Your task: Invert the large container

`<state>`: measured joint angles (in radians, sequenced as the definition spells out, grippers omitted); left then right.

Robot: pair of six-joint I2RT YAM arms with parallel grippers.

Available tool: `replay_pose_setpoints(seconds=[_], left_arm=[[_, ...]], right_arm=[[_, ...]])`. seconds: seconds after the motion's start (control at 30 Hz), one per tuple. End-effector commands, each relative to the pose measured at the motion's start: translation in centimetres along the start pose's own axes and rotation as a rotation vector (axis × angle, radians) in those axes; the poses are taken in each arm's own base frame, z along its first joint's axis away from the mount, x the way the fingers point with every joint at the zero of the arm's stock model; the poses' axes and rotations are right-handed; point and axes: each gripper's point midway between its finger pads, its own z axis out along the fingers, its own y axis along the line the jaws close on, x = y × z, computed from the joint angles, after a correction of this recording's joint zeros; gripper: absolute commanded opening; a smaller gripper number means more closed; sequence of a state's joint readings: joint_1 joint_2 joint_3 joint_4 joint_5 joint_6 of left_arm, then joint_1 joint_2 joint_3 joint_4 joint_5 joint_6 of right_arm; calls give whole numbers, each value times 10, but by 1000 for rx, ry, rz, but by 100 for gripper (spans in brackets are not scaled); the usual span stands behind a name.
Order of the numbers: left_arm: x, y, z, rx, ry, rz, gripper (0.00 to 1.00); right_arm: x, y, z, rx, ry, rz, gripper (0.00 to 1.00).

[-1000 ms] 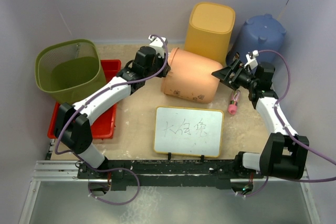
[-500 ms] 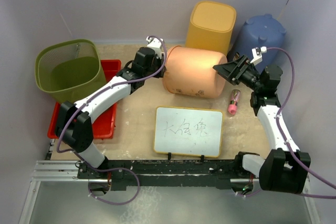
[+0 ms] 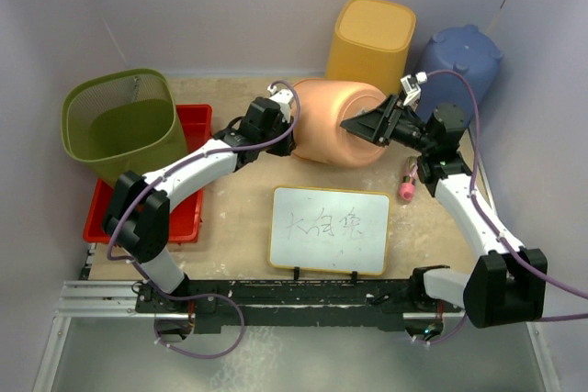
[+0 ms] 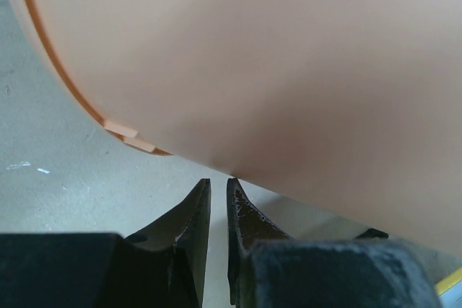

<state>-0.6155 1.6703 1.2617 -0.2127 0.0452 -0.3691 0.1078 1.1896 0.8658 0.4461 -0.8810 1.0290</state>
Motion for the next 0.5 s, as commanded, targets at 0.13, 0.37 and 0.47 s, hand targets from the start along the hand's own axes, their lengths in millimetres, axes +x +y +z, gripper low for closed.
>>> replay_pose_setpoints(seconds=[0.13,0.37,0.47], left_arm=[[-21,-13,-8,46,-81,-17,12],[-30,6,-30,-71,-129,-27,14],[-34,20,-47,-147,-170,-44,15]], right_arm=[[-35,22,29,-51,-51,-92,87],[-49,21,66,-103,-36,-80,87],[-55,24,77,-126,-32,-82,87]])
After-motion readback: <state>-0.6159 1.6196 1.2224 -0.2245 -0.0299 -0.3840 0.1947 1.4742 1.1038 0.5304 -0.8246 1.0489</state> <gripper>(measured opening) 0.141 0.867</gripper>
